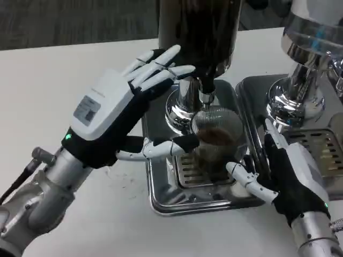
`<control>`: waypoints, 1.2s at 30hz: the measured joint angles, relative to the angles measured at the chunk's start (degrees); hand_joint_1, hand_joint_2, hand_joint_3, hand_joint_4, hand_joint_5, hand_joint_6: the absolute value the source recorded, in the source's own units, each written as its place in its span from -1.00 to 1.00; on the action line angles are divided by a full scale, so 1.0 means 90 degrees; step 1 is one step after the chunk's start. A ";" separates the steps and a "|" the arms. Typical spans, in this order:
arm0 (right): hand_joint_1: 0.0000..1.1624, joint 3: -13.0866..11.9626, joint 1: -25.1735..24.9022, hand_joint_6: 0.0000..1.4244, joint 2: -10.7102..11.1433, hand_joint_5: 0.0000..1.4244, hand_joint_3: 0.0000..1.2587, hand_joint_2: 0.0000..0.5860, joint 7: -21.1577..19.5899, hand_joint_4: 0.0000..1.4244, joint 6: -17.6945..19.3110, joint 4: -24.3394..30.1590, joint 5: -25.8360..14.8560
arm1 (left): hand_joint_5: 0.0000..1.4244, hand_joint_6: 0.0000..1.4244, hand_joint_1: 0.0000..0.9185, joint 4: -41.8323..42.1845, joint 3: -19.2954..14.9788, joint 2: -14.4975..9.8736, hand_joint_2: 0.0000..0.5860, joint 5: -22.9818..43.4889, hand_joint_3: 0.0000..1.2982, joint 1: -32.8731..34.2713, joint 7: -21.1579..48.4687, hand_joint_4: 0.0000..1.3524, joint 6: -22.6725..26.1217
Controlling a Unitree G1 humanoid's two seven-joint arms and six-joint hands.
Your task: Grasp the cup under the faucet to collect the drink, then remove the cup.
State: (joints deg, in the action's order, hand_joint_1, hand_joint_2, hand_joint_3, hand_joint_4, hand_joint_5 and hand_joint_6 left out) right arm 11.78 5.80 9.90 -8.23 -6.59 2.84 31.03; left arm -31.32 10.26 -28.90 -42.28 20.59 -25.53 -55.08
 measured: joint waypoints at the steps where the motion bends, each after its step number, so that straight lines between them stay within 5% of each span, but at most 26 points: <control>1: -0.38 0.0000 -0.0007 -1.00 0.0000 -1.00 -1.00 -0.27 0.0008 -1.00 0.0008 -0.0014 -0.0012 | -0.71 -0.92 -0.77 0.0036 -0.0048 -0.0026 -0.56 0.0005 -0.66 -0.0064 -0.0001 -1.00 0.0071; 6: -0.34 0.0021 -0.0064 -1.00 0.0005 -1.00 -1.00 -0.25 0.0029 -1.00 0.0090 -0.0061 -0.0062 | -0.90 -1.00 -0.99 0.0261 -0.0326 -0.0222 -0.70 0.0212 -0.86 -0.0605 0.0022 -1.00 0.0574; 19: -0.17 0.0021 -0.0169 -0.93 0.0005 -1.00 -1.00 -0.33 0.0050 -1.00 0.0384 -0.0295 -0.0211 | -0.93 -1.00 -1.00 0.0314 -0.0378 -0.0476 -0.67 0.0624 -0.88 -0.2181 0.0506 -1.00 0.1026; 36: 0.01 -0.0001 -0.0653 -0.80 -0.0322 -1.00 -1.00 -0.36 -0.0358 -1.00 0.1019 -0.1117 -0.0482 | -0.88 -1.00 -1.00 0.0018 -0.0281 -0.0751 -0.64 0.0642 -0.83 -0.2259 0.0719 -1.00 0.1121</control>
State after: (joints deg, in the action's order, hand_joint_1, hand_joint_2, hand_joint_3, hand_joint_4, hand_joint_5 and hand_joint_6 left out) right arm 11.77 -0.07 7.00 -11.45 2.58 -7.21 26.69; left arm -31.16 7.73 -35.66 -36.50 0.26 -19.05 -44.99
